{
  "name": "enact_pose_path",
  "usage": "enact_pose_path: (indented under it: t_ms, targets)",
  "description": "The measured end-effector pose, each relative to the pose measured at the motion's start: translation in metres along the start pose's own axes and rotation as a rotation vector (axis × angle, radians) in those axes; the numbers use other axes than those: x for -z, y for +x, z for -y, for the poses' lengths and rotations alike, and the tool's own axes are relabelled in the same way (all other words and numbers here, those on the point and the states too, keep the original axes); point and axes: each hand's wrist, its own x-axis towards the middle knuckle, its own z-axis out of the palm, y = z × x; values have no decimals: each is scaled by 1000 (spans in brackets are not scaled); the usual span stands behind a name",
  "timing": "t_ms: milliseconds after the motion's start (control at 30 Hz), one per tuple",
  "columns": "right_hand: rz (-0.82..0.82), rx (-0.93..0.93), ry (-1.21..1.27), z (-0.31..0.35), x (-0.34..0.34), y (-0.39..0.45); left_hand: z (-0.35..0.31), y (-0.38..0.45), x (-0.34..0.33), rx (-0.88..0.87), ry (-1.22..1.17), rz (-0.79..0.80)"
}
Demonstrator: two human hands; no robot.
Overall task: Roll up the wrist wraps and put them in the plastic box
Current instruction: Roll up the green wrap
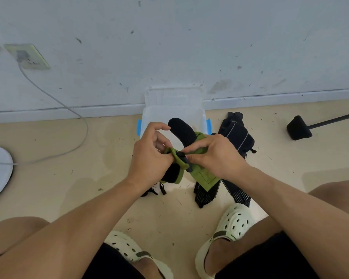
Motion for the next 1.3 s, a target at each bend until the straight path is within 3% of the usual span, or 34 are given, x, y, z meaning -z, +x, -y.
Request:
enact_pose_path:
  t_ms: [333,600,700,833,1067,1233,1300]
  targets:
    - [-74,61,-144,6,-6,-8,0,2,-2,80,12,56]
    - [-292,45,-125,14,4,-8,7,14,14,195,253,77]
    - [-318,35,-64,16,11,-3,1,14,17,197,219,244]
    - [-244,44,-19,15,10,1,-10,0,11,247,0,442]
    - [-303,34,119,10,16,-1,-11,1,4,332,-229,260]
    - [-388,-94,112,12,18,-2,-11,7,4,333,-284,133]
    - [-418,-55,88,7,18,1,-11,8,4,337,-311,61]
